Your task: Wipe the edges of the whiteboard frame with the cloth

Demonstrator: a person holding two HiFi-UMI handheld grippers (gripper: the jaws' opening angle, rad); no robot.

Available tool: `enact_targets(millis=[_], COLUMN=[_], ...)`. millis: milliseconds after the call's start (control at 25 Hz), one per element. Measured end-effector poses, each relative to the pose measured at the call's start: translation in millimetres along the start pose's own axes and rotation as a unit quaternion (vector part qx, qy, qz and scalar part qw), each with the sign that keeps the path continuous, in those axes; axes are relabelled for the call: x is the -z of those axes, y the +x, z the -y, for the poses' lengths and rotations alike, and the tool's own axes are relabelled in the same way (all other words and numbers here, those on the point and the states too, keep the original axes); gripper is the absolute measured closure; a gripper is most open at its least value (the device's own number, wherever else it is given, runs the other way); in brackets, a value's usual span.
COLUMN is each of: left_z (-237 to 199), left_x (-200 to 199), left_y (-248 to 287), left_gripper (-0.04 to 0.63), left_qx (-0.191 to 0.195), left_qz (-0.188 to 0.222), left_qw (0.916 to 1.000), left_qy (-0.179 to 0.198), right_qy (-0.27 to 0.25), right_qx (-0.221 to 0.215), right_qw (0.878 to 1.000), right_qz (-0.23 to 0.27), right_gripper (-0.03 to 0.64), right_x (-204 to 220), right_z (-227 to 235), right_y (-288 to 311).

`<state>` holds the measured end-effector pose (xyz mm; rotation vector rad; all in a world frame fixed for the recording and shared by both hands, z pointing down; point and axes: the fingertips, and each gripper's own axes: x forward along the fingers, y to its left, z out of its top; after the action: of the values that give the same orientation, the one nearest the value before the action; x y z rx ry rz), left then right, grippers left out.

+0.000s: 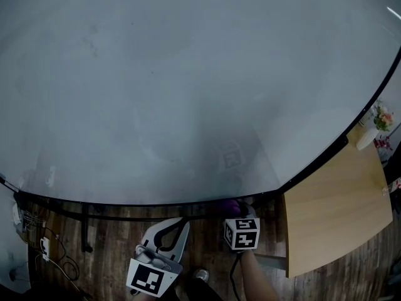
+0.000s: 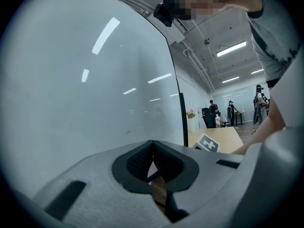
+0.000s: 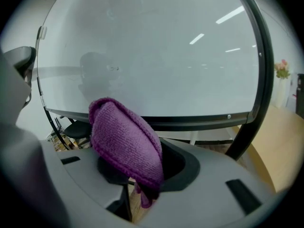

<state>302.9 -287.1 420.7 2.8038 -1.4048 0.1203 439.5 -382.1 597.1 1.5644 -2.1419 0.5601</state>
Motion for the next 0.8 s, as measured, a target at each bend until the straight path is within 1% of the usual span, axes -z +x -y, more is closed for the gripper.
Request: enact_targets(millis=[280,560,800], left_z=[8.9,17.8,19.1], left_x=[0.6,0.6,3.1], left_y=[10.3,19.4,23.4], left_gripper=[0.578,0.578,0.578], left_qx=[0.006,0.015,0.015], left_qz=[-0.001,-0.002,-0.005], left_qw=[1.0000,0.9999,0.9999], left_qy=[0.000,0.004,0.000], right_qy=[0.003,0.020,0.025], right_qx=[0.012,0.029,0.038], right_qw=[1.000,0.999,0.999], right_qz=[0.001,0.003,0.005], right_gripper=[0.502,0.500,0.500], right_x=[1.2,1.9,2.4], right_z=[23.3,50.6,63.3], right_y=[-4.7,-10.8,-12.3])
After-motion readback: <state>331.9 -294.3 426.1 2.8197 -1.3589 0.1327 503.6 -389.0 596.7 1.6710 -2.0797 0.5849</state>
